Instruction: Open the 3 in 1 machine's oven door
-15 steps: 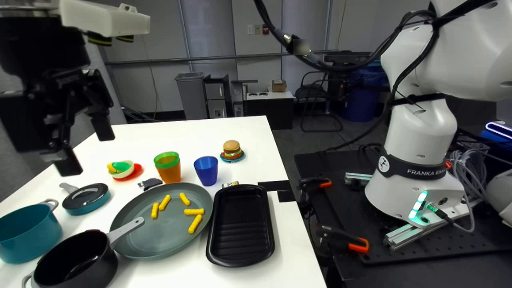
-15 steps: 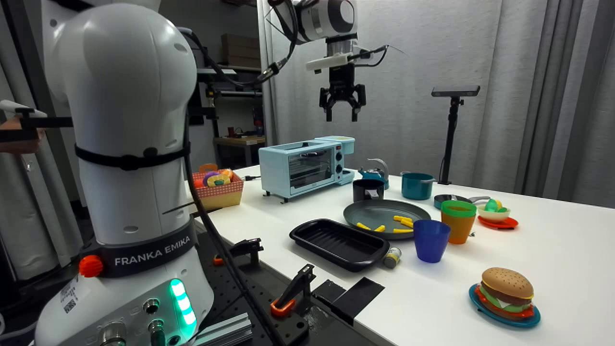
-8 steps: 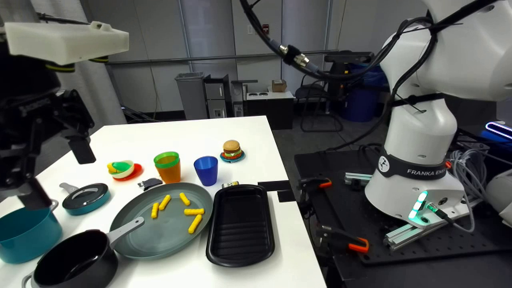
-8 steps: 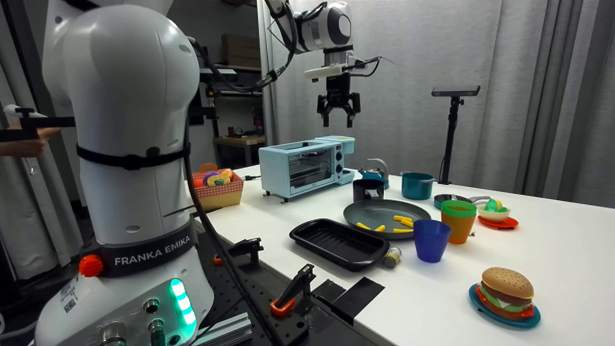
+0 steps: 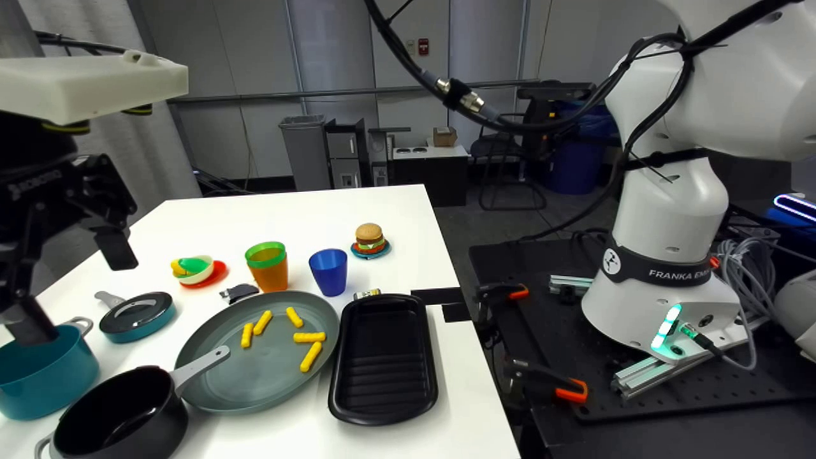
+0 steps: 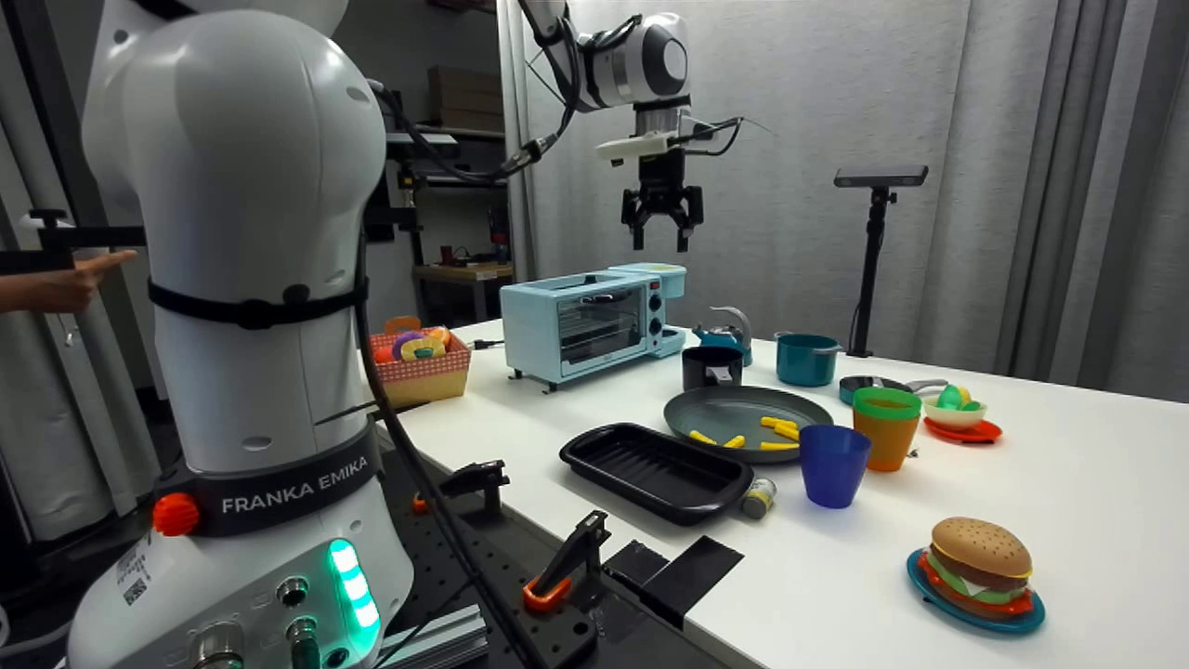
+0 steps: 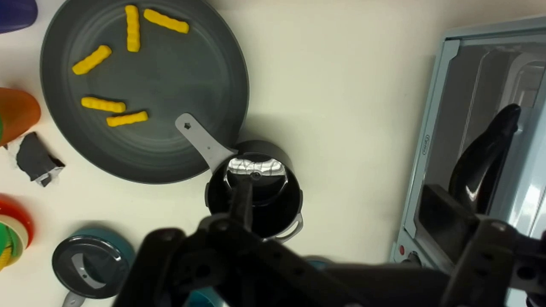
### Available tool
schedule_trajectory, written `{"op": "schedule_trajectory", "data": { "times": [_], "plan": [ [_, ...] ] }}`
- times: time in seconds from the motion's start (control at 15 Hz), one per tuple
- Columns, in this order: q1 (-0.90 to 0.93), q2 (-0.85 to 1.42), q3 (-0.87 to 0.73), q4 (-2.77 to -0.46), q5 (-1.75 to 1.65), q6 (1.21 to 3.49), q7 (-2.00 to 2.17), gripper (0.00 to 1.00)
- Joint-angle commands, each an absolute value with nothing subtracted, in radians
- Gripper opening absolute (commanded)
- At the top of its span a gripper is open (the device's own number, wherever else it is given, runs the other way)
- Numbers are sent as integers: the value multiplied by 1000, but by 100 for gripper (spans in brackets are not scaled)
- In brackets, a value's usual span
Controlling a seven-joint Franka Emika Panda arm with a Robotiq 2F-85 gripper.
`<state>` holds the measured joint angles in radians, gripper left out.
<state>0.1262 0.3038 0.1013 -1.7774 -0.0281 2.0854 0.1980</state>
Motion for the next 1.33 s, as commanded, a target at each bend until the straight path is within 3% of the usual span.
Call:
{"op": "schedule_trajectory", "data": {
  "times": [0.0,1.27],
  "plan": [
    [142,344,90,-1726,-28,2078,233,100],
    [200,444,90,-1641,-48,2070,245,100]
  ]
}}
